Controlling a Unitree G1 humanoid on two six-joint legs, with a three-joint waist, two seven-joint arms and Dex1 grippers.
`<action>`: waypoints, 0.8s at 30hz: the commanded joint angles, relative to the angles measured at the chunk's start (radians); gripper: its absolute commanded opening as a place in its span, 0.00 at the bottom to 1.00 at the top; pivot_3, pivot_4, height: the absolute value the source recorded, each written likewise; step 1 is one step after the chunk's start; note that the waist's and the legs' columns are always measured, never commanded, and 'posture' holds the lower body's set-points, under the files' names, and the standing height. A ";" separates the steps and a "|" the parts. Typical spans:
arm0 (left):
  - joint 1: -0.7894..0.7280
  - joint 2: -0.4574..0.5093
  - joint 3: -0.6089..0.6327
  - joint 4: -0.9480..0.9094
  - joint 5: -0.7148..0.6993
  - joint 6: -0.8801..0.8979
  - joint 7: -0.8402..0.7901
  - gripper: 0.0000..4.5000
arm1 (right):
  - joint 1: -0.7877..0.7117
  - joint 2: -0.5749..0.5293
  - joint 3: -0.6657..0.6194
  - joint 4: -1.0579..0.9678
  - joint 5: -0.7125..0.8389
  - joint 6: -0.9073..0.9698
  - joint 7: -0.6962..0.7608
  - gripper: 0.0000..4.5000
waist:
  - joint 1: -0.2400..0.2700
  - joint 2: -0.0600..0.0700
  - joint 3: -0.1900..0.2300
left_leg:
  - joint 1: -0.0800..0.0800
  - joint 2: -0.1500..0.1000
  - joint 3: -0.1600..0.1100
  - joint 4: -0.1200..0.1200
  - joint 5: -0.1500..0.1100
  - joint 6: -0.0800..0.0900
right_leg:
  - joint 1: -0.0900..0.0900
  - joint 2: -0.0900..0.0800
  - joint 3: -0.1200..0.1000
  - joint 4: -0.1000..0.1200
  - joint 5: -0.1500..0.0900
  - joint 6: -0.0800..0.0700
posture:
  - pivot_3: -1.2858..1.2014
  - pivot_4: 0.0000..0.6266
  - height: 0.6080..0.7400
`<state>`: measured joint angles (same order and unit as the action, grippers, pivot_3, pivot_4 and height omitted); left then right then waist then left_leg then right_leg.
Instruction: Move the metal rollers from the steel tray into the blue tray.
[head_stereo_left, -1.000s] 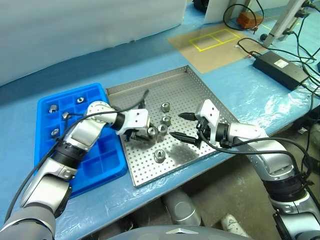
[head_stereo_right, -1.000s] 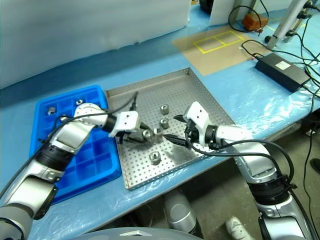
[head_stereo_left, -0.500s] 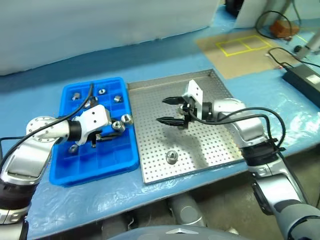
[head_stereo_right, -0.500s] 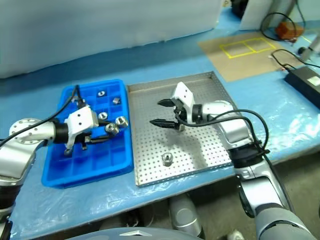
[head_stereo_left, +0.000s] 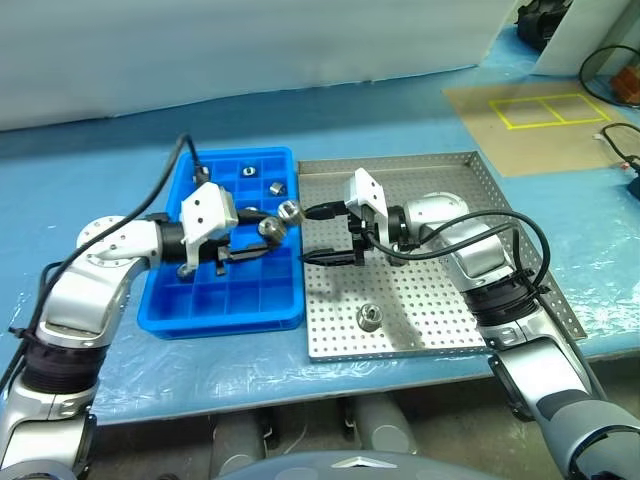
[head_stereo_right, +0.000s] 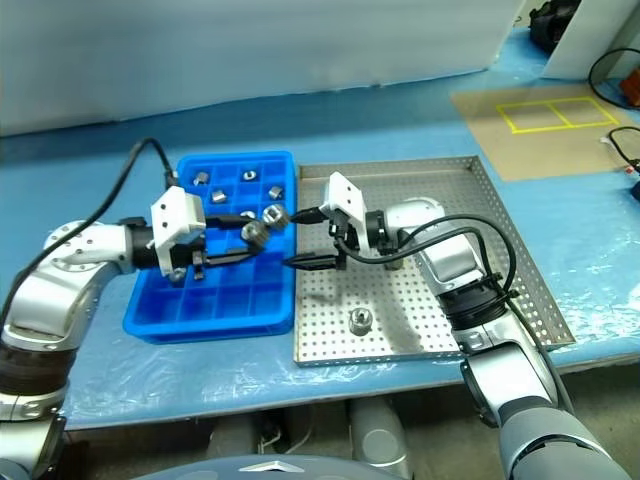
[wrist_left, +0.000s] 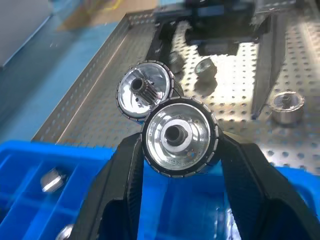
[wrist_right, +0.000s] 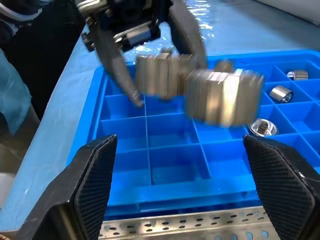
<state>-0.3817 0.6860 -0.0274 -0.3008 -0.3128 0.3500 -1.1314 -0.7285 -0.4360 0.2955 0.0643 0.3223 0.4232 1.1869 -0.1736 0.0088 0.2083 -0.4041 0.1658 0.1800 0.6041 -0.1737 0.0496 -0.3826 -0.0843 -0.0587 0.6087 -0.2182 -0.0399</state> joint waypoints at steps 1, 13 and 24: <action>-0.016 0.016 -0.067 0.032 0.008 -0.082 -0.082 0.42 | 0.017 -0.016 -0.032 -0.072 0.023 0.011 -0.001 0.92 | -0.003 0.000 0.000 | 0.000 0.000 0.000 0.000 0.000 0.000 | 0.000 0.001 0.001 0.000 0.000 0.000 | 0.29 0.24 1.00; -0.101 -0.002 -0.134 0.222 0.057 -0.248 -0.153 0.42 | 0.084 -0.060 -0.064 -0.157 0.033 0.063 -0.038 0.92 | -0.020 0.000 0.000 | -0.001 0.005 0.002 -0.001 0.002 -0.003 | -0.003 0.007 0.004 0.000 0.001 -0.002 | 0.26 0.24 1.00; -0.092 -0.005 -0.120 0.206 0.047 -0.263 -0.144 0.42 | 0.095 -0.056 -0.042 -0.141 0.026 0.065 -0.026 0.92 | -0.052 0.000 0.000 | -0.001 0.005 0.002 -0.001 0.002 -0.003 | -0.004 0.007 0.004 0.000 0.001 -0.002 | 0.27 0.24 1.00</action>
<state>-0.4688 0.6829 -0.1719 -0.0559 -0.2456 0.1120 -1.2823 -0.6313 -0.4948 0.2572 -0.0568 0.3352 0.4929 1.1545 -0.2253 0.0084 0.2081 -0.4050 0.1708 0.1822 0.6034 -0.1720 0.0470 -0.3862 -0.0770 -0.0542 0.6084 -0.2170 -0.0421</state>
